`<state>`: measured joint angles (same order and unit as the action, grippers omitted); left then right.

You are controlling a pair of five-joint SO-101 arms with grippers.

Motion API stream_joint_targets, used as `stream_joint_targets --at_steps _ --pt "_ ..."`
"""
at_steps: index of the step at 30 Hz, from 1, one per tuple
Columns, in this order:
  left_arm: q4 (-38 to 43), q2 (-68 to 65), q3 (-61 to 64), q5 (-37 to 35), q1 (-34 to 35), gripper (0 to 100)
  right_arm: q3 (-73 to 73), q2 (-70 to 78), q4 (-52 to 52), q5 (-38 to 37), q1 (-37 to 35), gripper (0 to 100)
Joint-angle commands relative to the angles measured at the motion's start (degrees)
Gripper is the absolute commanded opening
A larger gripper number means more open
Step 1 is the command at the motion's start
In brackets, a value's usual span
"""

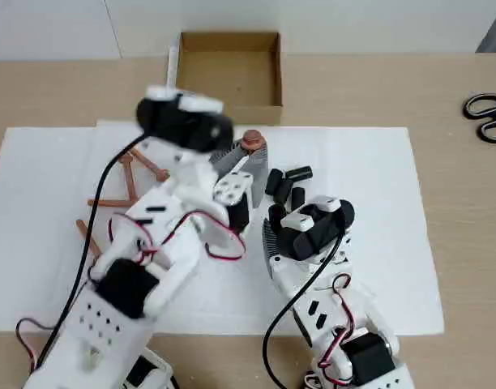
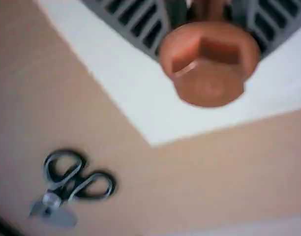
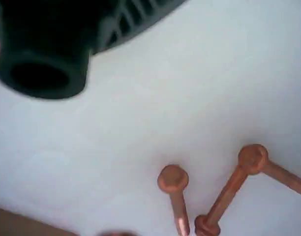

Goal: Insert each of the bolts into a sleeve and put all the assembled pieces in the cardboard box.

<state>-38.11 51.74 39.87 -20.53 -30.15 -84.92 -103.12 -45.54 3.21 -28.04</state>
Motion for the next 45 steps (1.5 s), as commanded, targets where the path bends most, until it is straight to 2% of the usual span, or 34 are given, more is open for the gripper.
stream_joint_targets --at_steps 1,6,13,26,33,45 --pt "6.24 5.01 5.76 0.0 0.35 0 0.62 -0.92 -0.48 0.88 -0.13 0.3" --pt "10.64 5.1 10.51 -0.35 -0.18 0 0.62 -0.92 -0.22 0.88 -0.31 0.3" --pt "10.81 5.01 11.56 -0.44 -1.58 0 0.62 -0.92 -0.04 0.88 -3.21 0.3" --pt "6.95 2.73 11.56 -0.53 -4.57 0 0.62 -0.92 0.04 0.88 -3.21 0.3" --pt "2.37 2.99 11.21 -3.69 -4.31 0 0.62 -0.92 0.04 0.88 -3.21 0.3" --pt "4.31 2.64 11.56 -3.69 -2.46 0 0.62 -0.92 0.04 0.88 -3.3 0.3"
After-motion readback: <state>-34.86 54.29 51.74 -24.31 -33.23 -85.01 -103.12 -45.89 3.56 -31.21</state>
